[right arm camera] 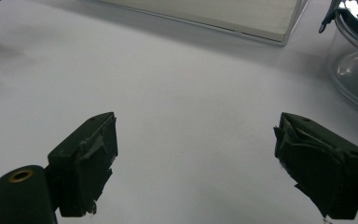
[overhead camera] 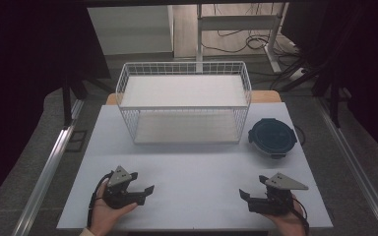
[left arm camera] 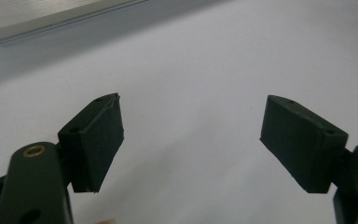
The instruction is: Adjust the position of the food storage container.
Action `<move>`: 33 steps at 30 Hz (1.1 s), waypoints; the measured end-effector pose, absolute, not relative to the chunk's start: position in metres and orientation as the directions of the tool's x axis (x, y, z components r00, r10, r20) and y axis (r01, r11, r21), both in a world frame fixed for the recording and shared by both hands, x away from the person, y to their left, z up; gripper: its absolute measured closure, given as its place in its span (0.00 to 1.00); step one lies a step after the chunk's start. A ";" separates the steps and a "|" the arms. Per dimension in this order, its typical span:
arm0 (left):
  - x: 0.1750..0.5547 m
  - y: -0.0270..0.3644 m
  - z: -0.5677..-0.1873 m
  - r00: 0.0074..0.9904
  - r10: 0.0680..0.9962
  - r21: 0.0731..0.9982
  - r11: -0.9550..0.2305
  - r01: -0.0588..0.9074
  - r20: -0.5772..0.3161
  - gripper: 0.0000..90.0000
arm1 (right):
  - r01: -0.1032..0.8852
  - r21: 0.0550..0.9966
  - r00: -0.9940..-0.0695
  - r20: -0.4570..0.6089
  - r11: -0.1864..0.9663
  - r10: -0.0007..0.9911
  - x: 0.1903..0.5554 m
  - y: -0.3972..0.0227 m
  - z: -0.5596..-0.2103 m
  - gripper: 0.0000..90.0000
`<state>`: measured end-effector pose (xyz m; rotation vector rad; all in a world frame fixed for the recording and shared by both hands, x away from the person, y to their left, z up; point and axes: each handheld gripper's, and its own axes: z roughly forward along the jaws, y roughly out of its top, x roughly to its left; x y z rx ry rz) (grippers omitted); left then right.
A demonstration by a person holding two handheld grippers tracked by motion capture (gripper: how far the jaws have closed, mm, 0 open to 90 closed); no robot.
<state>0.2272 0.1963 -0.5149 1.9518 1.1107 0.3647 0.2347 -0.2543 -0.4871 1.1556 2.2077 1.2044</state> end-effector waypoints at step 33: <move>0.227 0.199 -0.514 0.565 0.813 0.788 -0.254 0.560 -0.139 0.23 | 0.490 0.818 -0.625 0.091 0.300 0.775 0.236 -0.257 -0.479 0.27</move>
